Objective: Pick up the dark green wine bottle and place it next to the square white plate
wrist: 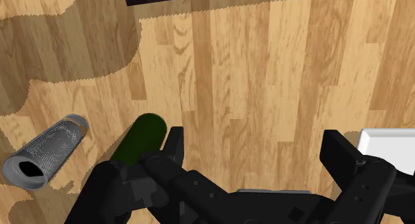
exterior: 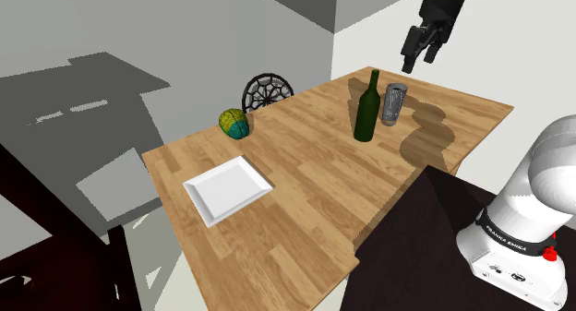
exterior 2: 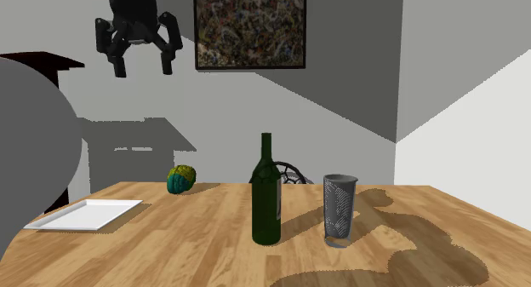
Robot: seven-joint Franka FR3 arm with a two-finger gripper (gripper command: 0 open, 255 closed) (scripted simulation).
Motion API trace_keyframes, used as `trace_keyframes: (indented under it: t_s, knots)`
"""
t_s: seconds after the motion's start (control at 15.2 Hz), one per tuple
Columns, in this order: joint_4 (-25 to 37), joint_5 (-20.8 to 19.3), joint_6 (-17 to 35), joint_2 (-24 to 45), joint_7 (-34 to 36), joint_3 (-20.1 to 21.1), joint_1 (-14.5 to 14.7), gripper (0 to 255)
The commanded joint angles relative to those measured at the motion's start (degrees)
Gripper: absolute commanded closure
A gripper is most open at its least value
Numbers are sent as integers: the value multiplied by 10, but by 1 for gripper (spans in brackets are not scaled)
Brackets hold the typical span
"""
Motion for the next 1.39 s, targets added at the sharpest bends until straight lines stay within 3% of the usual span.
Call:
trace_keyframes:
  t_s: [0.0, 0.73, 1.32]
  knots:
    - [0, 0, 0, 0, 0, 0, 0, 0]
    - [56, -27, 139, 178, -140, -123, -11, 0]
    - [174, 32, 213, 368, -276, -211, -3, 0]
